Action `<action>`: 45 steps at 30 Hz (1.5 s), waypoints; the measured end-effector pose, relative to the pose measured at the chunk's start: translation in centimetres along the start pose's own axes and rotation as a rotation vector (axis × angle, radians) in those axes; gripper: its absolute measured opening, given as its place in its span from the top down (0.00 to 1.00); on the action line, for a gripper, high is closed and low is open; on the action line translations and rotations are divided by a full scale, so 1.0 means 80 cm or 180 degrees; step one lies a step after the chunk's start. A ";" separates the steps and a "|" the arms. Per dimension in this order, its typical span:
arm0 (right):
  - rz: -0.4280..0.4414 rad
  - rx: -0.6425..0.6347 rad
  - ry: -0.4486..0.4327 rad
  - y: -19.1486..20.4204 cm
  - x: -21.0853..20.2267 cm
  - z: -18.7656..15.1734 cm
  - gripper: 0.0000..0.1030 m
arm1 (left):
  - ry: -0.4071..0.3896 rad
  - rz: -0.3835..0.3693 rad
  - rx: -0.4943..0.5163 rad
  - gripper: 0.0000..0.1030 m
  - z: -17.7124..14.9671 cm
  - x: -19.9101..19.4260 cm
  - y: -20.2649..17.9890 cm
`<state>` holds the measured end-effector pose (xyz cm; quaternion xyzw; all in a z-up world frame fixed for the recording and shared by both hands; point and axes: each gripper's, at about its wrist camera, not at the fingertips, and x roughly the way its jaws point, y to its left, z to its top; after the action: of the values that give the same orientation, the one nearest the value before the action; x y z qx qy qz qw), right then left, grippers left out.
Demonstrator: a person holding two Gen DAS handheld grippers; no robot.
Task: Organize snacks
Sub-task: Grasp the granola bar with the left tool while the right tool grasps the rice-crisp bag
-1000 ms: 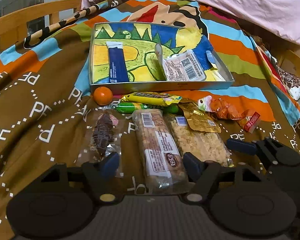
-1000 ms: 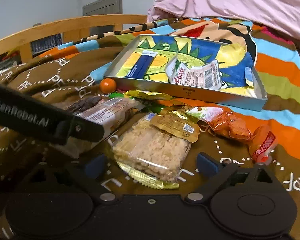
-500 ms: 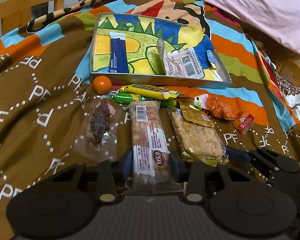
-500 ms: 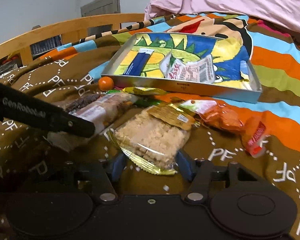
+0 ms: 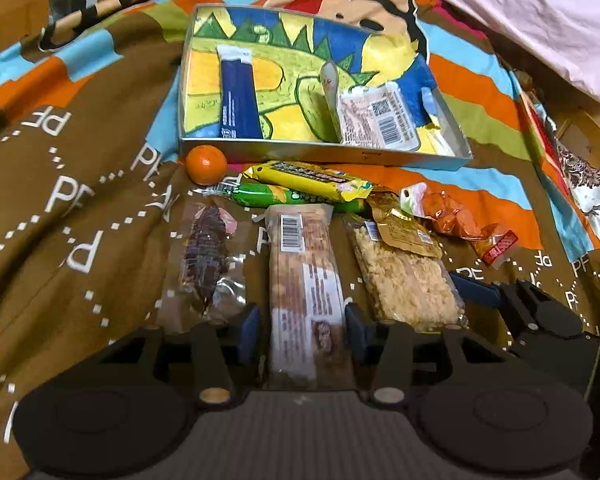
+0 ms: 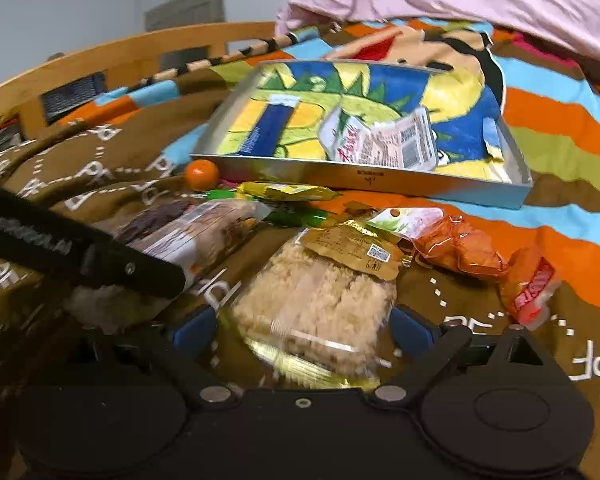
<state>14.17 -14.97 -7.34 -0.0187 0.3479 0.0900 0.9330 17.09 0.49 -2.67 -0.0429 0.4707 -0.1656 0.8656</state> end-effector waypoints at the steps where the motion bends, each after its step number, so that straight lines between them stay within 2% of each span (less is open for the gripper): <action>1: -0.0038 0.0020 0.0017 0.000 0.005 0.002 0.08 | 0.0013 -0.0001 -0.0010 0.50 0.002 0.002 0.002; 3: -0.0053 0.0094 0.0023 -0.002 0.008 0.004 0.09 | 0.0047 -0.0018 -0.0041 0.50 0.006 0.008 0.003; 5: -0.0056 0.0104 0.0017 -0.004 0.006 0.004 0.17 | 0.0064 -0.0013 -0.0046 0.51 0.007 0.011 0.003; 7: -0.0043 0.0043 0.0022 -0.004 0.003 0.002 0.20 | 0.0063 0.0030 -0.0009 0.55 0.005 0.012 0.000; 9: -0.0034 -0.0013 0.0029 -0.004 -0.003 -0.001 0.21 | 0.0038 0.0064 0.0021 0.60 0.002 0.009 -0.004; 12: 0.0025 -0.0105 0.0063 -0.003 -0.016 -0.008 0.21 | 0.0021 0.0113 0.0017 0.61 -0.005 0.001 -0.008; 18: 0.0161 -0.0357 0.0117 -0.001 -0.051 -0.025 0.20 | 0.0099 0.0096 0.0021 0.61 -0.026 -0.018 -0.015; 21: 0.0158 -0.0338 0.0138 -0.002 -0.047 -0.025 0.17 | 0.0134 0.0136 0.0110 0.56 -0.027 -0.014 -0.018; 24: 0.0125 -0.0331 0.0151 0.000 -0.040 -0.022 0.14 | 0.0171 0.0134 0.0062 0.56 -0.024 -0.009 -0.016; 27: 0.0094 -0.0250 0.0129 -0.002 -0.040 -0.023 0.20 | 0.0159 0.0101 -0.0011 0.60 -0.026 -0.008 -0.012; 31: 0.0076 -0.0330 0.0112 0.000 -0.049 -0.030 0.22 | 0.0154 0.0107 0.0015 0.61 -0.032 -0.016 -0.013; 38: -0.0026 -0.0965 -0.0053 0.019 -0.090 -0.047 0.23 | 0.0122 0.0015 -0.0005 0.62 -0.050 -0.039 -0.022; 45: -0.0149 -0.1339 -0.0270 0.028 -0.121 -0.058 0.23 | 0.0045 -0.0046 0.0015 0.62 -0.061 -0.056 -0.032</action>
<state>3.59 -14.75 -4.46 -0.2174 0.2814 0.1396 0.9242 10.15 -0.02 -1.18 -0.0431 0.4761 -0.1733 0.8611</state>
